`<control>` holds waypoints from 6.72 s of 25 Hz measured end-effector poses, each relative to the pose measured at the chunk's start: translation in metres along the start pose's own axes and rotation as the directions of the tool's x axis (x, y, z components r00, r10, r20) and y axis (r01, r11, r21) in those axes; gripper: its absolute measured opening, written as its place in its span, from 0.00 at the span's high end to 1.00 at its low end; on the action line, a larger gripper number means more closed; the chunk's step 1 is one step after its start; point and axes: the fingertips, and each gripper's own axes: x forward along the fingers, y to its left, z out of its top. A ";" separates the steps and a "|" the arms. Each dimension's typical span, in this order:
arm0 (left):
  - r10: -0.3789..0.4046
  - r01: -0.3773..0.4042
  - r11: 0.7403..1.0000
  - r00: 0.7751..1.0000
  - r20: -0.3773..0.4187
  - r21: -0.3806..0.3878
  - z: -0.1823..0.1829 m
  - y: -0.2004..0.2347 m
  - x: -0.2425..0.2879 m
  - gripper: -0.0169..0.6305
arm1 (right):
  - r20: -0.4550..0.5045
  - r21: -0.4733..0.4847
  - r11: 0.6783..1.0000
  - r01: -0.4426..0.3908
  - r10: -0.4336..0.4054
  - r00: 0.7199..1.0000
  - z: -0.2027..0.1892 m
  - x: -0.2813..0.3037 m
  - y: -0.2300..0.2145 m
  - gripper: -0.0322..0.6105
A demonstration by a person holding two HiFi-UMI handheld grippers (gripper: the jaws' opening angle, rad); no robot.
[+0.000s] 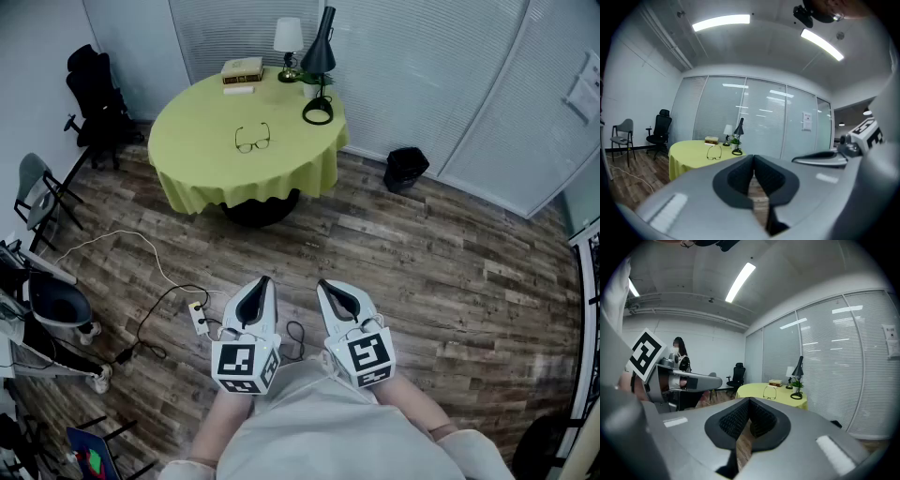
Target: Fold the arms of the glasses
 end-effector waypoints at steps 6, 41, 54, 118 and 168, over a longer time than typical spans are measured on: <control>-0.010 0.010 1.000 1.000 -0.005 0.022 -0.006 -0.007 0.010 0.96 | -0.021 0.006 1.000 -0.006 0.006 1.000 -0.007 0.005 -0.010 0.95; -0.005 -0.011 0.995 0.986 -0.168 -0.095 -0.036 0.093 0.179 0.96 | -0.282 0.083 0.995 -0.053 0.074 0.957 -0.061 0.158 -0.085 0.95; -0.021 -0.002 0.994 0.977 -0.210 -0.106 0.007 0.254 0.328 0.96 | -0.384 0.068 0.998 -0.018 0.043 0.922 -0.013 0.362 -0.127 0.95; 0.315 -0.412 0.900 0.839 -0.444 -0.142 -0.083 0.452 0.564 0.96 | -0.665 -0.306 0.591 -0.746 0.428 0.612 -0.093 0.737 -0.252 0.91; 0.179 -0.331 0.925 0.812 -0.556 -0.186 -0.152 0.426 0.636 0.96 | -0.664 -0.295 0.482 -0.825 0.517 0.540 -0.094 0.733 -0.262 0.93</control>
